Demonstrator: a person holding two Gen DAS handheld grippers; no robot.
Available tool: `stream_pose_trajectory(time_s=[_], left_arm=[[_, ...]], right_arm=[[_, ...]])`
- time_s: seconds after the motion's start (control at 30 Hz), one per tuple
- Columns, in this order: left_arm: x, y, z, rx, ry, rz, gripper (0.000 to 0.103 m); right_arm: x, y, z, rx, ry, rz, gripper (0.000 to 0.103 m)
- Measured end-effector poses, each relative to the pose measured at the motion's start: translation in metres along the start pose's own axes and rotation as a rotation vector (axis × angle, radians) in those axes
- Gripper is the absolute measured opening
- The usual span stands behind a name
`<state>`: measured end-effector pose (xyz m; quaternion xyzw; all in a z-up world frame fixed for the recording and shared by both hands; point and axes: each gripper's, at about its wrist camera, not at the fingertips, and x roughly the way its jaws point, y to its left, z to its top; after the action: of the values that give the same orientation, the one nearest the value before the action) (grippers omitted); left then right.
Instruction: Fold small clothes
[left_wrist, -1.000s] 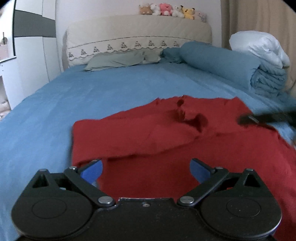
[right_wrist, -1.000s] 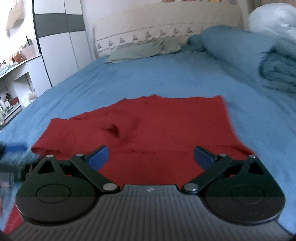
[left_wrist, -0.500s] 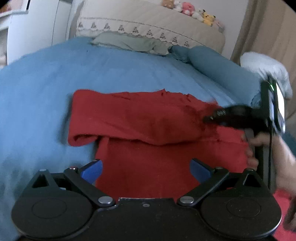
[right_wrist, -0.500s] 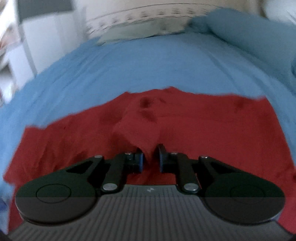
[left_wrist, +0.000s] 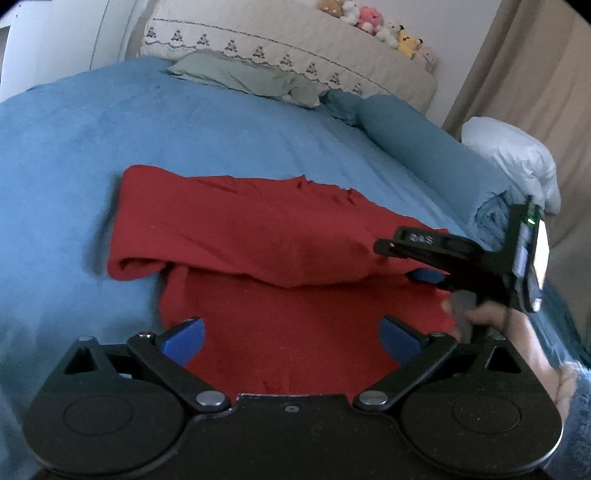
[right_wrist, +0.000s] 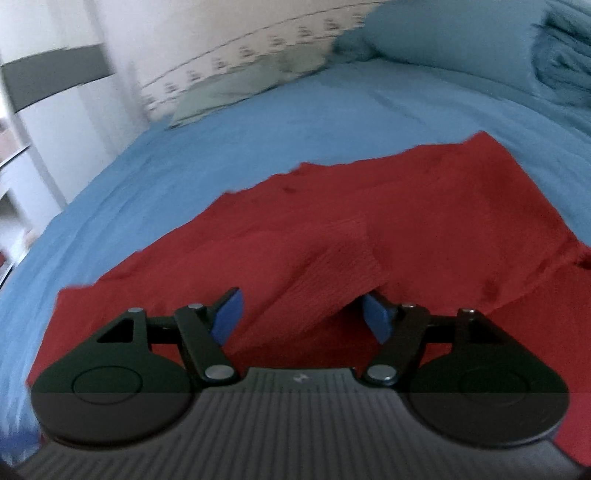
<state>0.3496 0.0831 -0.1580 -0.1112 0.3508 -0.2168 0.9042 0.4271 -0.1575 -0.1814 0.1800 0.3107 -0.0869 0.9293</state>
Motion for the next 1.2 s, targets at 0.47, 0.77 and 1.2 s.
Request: stream_pose_trajectory(time_s=[0.47, 0.77, 1.2], left_arm=[[-0.001, 0.009, 0.001, -0.043, 0.015, -0.028, 0.102], [0.006, 0.011, -0.006, -0.034, 0.041, -0.012, 0.102], [0.015, 0.013, -0.011, -0.025, 0.056, 0.021, 0.102]], right_arm=[[-0.019, -0.005, -0.018, -0.010, -0.052, -0.114, 0.061], [-0.011, -0.025, 0.008, 0.118, -0.028, -0.040, 0.023], [-0.041, -0.078, 0.082, -0.104, -0.170, -0.168, 0.021]])
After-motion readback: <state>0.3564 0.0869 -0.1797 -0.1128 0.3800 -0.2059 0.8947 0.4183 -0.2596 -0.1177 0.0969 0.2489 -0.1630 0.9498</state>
